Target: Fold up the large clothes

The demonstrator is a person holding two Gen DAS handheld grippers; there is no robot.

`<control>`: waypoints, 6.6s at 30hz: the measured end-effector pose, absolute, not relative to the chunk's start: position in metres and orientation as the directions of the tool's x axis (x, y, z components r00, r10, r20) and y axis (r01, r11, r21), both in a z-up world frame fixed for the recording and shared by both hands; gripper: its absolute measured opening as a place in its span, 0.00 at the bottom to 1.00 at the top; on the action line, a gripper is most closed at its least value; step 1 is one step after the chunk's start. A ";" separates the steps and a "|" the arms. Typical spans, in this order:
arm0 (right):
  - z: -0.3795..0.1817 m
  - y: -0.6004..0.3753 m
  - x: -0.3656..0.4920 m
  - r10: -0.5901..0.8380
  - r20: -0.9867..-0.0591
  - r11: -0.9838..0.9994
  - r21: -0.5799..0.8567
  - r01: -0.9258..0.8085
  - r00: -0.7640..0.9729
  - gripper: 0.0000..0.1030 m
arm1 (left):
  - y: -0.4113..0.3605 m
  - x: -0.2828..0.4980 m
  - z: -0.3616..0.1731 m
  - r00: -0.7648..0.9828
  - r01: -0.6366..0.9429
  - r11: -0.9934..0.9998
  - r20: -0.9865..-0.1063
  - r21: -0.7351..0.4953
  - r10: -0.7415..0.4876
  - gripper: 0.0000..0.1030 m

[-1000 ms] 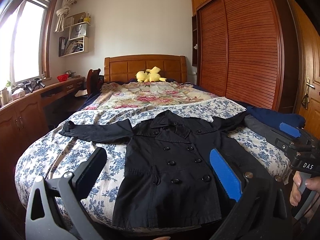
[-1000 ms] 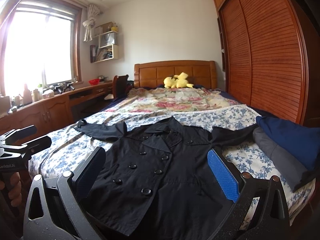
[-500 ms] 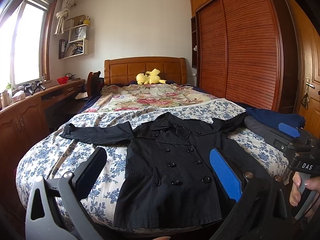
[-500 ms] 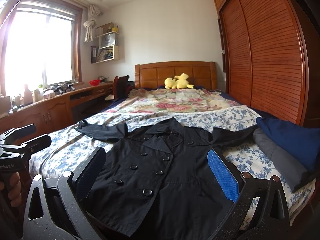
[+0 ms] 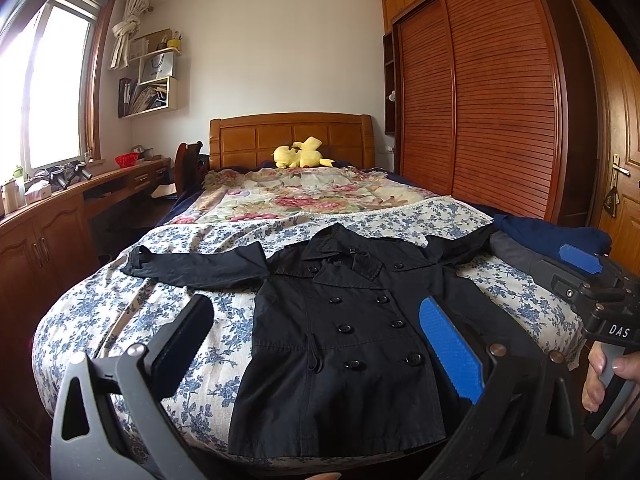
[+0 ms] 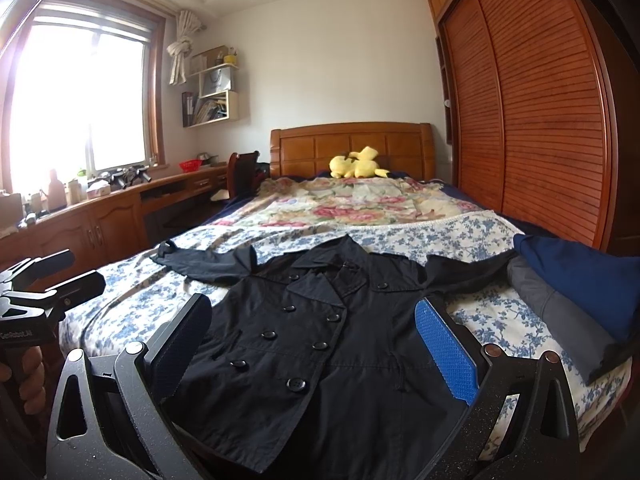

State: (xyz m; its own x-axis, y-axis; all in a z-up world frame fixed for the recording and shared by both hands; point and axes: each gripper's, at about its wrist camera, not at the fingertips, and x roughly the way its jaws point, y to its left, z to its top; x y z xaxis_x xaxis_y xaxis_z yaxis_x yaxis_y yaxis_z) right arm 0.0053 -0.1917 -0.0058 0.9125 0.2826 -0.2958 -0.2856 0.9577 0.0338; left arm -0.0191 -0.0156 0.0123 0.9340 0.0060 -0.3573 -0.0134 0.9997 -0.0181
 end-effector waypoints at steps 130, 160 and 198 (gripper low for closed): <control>-0.138 -0.116 0.235 0.463 -0.584 0.854 0.090 -0.513 0.667 1.00 | 0.095 0.307 -0.053 0.732 -0.041 0.999 -0.682 -0.015 0.020 0.06; -0.155 -0.102 0.238 0.410 -0.624 0.863 0.030 -0.503 0.666 1.00 | 0.187 0.271 -0.144 0.677 -0.140 0.990 -0.730 -0.007 0.090 0.53; -0.141 -0.139 0.224 0.413 -0.588 0.880 0.063 -0.470 0.695 1.00 | 0.096 0.287 -0.067 0.771 -0.011 1.000 -0.637 0.005 0.012 0.11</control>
